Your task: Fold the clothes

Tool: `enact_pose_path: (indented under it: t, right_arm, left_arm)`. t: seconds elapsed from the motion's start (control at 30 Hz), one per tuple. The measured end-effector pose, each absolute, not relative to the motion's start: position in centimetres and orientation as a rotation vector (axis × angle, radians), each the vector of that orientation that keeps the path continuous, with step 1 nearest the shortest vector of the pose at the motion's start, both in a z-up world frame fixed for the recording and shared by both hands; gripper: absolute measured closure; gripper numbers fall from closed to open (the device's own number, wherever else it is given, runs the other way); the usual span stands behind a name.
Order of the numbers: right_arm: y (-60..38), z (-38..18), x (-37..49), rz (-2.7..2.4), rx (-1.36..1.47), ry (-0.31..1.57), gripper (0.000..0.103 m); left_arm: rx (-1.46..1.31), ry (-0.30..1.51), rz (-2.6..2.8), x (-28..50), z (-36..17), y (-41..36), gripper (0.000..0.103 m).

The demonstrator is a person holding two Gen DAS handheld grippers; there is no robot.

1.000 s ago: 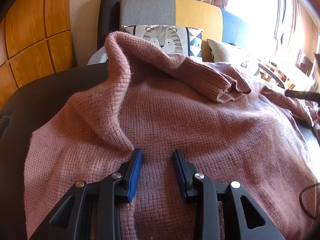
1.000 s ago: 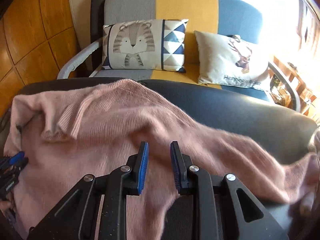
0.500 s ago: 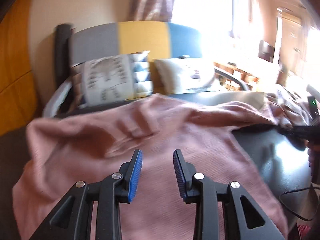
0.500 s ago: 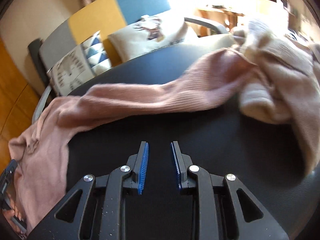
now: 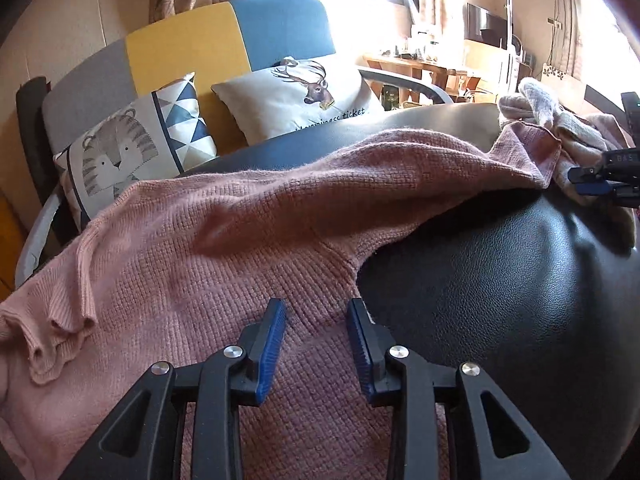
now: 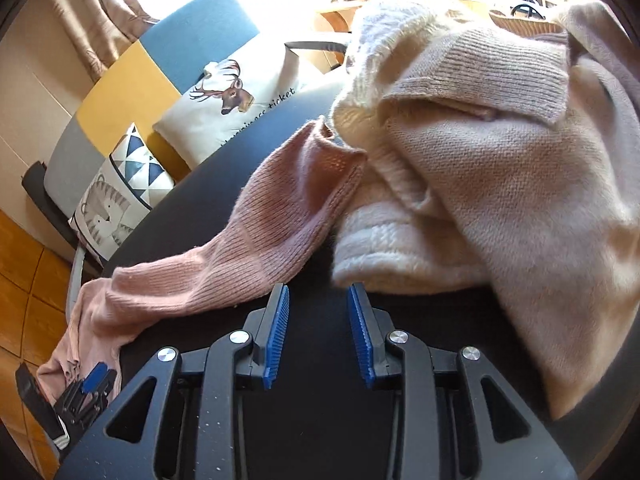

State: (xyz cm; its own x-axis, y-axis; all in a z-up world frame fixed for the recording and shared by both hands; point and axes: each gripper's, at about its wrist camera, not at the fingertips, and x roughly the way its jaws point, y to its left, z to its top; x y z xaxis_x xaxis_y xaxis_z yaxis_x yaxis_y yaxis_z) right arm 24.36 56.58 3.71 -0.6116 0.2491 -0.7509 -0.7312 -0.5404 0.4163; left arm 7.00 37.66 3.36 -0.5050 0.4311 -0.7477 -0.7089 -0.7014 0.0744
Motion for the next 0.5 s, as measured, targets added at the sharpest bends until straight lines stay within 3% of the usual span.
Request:
enact_pose_path:
  t: [0.47,0.5]
  right_arm:
    - [60.0,0.3,21.4,2.116,-0.762,1.32,0.07]
    - [60.1,0.4,21.2,2.121,-0.76,1.315,0.085]
  left_arm:
    - [-0.98,0.404,2.202,7.4,3.2,36.5,0.07]
    - [-0.981,0.4,2.201,7.3,3.2,36.5,0.07]
